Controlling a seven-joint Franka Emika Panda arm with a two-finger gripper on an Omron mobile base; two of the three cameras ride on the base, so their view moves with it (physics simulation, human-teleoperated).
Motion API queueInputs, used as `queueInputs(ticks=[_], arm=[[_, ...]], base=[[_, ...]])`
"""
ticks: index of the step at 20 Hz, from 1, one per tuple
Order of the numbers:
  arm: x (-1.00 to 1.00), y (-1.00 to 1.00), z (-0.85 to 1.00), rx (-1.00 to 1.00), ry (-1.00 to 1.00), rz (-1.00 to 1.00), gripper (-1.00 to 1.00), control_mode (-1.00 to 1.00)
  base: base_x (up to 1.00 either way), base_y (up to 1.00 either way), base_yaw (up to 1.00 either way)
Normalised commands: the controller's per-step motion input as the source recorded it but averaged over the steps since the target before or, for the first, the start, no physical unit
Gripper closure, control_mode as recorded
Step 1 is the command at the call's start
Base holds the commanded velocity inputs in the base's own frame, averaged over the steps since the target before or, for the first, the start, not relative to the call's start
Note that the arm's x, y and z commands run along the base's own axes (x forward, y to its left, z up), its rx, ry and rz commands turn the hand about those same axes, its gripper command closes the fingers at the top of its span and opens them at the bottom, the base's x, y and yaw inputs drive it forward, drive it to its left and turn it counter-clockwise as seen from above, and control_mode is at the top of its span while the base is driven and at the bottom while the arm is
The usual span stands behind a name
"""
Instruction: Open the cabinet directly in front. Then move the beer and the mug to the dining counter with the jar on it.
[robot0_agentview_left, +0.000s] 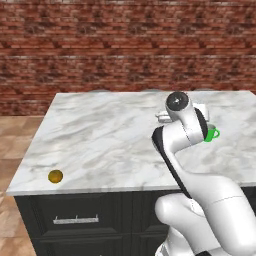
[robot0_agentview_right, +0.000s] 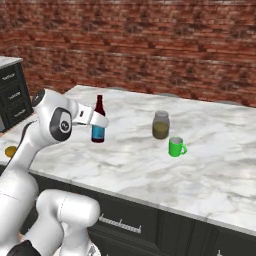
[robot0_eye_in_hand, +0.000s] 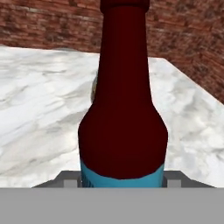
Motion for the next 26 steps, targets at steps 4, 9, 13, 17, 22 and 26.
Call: queueInputs(ticks=[4,9,13,17,22,26], arm=[[0.76,0.00,-0.30,0.00,-0.12,-0.03,1.00,-1.00],[0.61,-0.07,-0.16,0.01,-0.03,-0.01,1.00,-1.00],[0.39,-0.27,-0.11,0.00,-0.08,0.00,1.00,-1.00],[0.21,-0.21,-0.13,0.00,-0.11,0.00,1.00,-1.00],[0.00,-0.01,-0.15,0.00,-0.05,0.00,1.00,-1.00],[0.00,-0.02,-0.22,0.00,-0.04,0.00,1.00,-1.00]], base=[[0.00,0.00,0.00],[0.00,0.00,0.00],[0.00,0.00,0.00],[0.00,0.00,0.00],[0.00,0.00,0.00],[0.00,0.00,0.00]])
